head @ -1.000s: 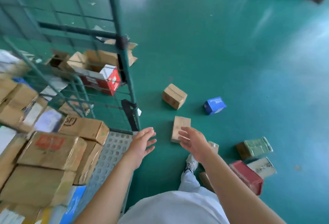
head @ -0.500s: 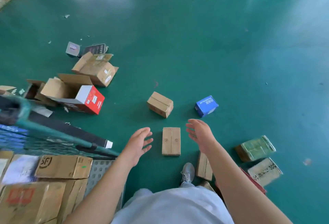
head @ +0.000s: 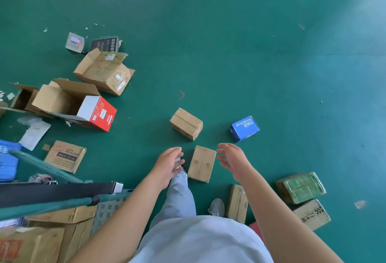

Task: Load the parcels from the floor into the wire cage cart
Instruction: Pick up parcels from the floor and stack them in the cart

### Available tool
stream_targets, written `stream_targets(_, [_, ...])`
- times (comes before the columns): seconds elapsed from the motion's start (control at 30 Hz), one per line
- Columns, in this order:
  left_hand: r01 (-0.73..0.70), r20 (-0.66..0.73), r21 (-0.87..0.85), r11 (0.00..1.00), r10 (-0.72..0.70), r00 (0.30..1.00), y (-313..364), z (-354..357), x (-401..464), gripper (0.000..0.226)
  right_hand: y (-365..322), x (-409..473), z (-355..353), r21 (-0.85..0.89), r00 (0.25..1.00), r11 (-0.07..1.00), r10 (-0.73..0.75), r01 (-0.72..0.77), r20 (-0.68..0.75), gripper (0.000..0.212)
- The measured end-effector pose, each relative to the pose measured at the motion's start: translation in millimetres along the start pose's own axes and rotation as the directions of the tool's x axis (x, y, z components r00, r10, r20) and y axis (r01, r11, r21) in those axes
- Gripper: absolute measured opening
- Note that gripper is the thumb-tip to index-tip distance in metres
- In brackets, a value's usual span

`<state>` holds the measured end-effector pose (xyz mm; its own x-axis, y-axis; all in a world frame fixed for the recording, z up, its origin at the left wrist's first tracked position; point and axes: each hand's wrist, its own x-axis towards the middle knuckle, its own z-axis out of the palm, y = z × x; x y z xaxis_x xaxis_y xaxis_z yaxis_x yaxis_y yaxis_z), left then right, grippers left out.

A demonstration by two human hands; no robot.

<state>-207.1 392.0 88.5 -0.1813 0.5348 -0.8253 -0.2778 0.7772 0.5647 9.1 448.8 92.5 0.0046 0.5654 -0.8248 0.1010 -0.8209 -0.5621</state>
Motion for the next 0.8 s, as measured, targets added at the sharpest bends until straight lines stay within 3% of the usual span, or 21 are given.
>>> stream_targets(0.4, [0.183,0.041,0.099,0.978,-0.188,0.981,126,-30,199,0.020,-126,169,100,-0.263,0.994,0.960,0.085,-0.099,-0.064,0.015])
stream_targets(0.63, [0.261,-0.001,0.133,0.956,-0.264,0.965,155,-38,332,0.021,-132,296,132,-0.329,0.978,0.921,0.188,-0.206,-0.084,0.011])
stream_targets(0.8, [0.378,-0.031,0.036,0.925,-0.377,0.926,116,-41,430,0.013,-99,398,144,-0.373,0.950,0.875,0.298,-0.309,-0.089,0.013])
